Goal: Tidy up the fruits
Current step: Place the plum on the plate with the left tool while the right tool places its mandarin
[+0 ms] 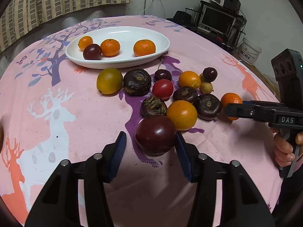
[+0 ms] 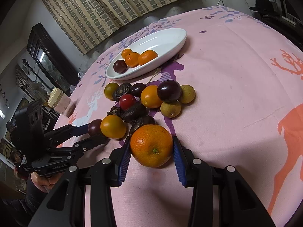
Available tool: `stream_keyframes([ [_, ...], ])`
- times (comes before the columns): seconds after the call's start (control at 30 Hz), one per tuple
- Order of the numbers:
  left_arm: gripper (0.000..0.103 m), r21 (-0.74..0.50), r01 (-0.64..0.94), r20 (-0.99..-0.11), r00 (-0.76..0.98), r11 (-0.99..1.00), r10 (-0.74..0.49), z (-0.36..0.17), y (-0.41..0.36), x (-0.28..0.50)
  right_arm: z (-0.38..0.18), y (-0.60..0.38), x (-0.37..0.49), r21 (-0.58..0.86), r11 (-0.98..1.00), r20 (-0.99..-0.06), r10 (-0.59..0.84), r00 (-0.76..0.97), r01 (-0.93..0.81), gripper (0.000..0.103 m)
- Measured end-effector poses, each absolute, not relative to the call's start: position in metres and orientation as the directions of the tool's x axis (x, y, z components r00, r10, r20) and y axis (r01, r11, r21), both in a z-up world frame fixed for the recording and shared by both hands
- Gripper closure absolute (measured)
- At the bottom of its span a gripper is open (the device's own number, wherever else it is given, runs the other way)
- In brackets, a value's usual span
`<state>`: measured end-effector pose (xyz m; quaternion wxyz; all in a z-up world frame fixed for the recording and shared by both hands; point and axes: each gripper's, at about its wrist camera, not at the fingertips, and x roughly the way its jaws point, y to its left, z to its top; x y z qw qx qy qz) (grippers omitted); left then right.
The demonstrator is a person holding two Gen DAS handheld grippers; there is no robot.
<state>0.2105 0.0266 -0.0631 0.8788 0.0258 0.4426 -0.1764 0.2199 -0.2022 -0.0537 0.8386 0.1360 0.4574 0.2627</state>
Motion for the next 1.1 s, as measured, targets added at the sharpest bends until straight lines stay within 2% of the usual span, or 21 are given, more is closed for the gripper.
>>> stream_keyframes([
  [0.1,0.062,-0.113,0.343,-0.793,0.534,0.932,-0.293,-0.066,0.024,0.211,-0.053,-0.203,0.22,0.47,0.825,-0.694,0.565,0.446,-0.314,0.06],
  [0.3,0.064,-0.123,0.324,-0.784,0.547,0.938,-0.292,-0.06,0.031,0.208,-0.044,-0.2,0.217,0.46,0.817,-0.675,0.576,0.46,-0.348,0.06],
  [0.4,0.064,-0.181,0.301,-0.751,0.573,0.936,-0.329,-0.044,0.045,0.212,-0.028,-0.197,0.224,0.472,0.794,-0.643,0.608,0.465,-0.384,0.06],
  [0.6,0.064,-0.219,0.238,-0.705,0.631,0.946,-0.322,-0.013,0.061,0.267,0.009,-0.174,0.286,0.397,0.835,-0.609,0.551,0.571,-0.382,0.06],
  [0.83,0.064,-0.218,0.154,-0.731,0.629,0.964,-0.266,-0.022,0.054,0.353,0.006,-0.141,0.376,0.335,0.892,-0.686,0.452,0.57,-0.303,0.06],
  [1.03,0.063,-0.204,0.14,-0.76,0.601,0.969,-0.247,-0.037,0.048,0.374,-0.012,-0.127,0.41,0.313,0.909,-0.74,0.416,0.529,-0.277,0.059],
  [1.07,0.06,-0.193,0.136,-0.764,0.601,0.972,-0.235,-0.039,0.047,0.374,-0.014,-0.126,0.411,0.308,0.911,-0.747,0.409,0.523,-0.273,0.059],
  [1.1,0.051,-0.189,0.138,-0.759,0.607,0.972,-0.234,-0.038,0.047,0.372,-0.016,-0.127,0.41,0.31,0.911,-0.753,0.41,0.515,-0.271,0.056],
])
